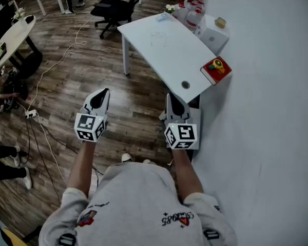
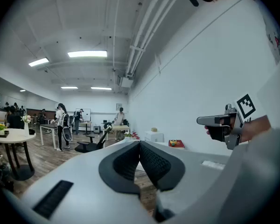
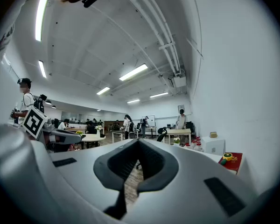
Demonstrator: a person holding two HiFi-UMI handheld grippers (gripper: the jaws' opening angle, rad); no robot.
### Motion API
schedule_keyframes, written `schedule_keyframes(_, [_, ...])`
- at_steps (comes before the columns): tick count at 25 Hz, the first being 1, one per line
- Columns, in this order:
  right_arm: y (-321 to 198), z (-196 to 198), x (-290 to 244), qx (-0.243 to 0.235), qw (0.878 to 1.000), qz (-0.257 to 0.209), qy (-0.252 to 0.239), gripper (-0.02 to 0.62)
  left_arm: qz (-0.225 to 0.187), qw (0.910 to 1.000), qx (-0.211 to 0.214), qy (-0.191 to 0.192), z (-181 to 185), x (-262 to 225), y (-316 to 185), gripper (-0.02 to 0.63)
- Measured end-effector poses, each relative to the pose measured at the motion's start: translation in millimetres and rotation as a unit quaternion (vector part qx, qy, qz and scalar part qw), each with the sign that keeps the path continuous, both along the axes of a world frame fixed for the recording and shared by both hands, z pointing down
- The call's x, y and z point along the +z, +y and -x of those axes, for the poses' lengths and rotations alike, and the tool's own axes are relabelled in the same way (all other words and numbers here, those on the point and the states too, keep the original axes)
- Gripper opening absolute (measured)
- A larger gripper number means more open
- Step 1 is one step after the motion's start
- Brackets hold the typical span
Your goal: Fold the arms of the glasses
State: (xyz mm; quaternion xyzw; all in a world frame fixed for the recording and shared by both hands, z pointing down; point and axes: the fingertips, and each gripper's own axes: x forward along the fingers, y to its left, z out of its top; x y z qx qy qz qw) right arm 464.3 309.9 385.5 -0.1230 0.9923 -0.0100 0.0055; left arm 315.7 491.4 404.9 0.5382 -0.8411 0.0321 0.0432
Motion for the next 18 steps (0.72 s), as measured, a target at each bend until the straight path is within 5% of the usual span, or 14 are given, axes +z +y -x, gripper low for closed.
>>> schedule_keyframes(7, [8.2,5.4,18.1,-0.005,1.0,0.025,0.004,0.002,0.009,0.9996,0.017,0.02,4.7,17.1,4.4,0.036])
schedule_keyframes(13, [13.7,12.2,42.3,0.005,0.999,0.034,0.016,0.283,0.003,0.9984,0.036,0.043,6.6,32.9,9.6,0.278])
schedule_keyframes(18, [16.0,21.0,53.1,0.017,0.999,0.028,0.024,0.39,-0.007,0.9984,0.033,0.045,16.4,37.7,17.2,0.343])
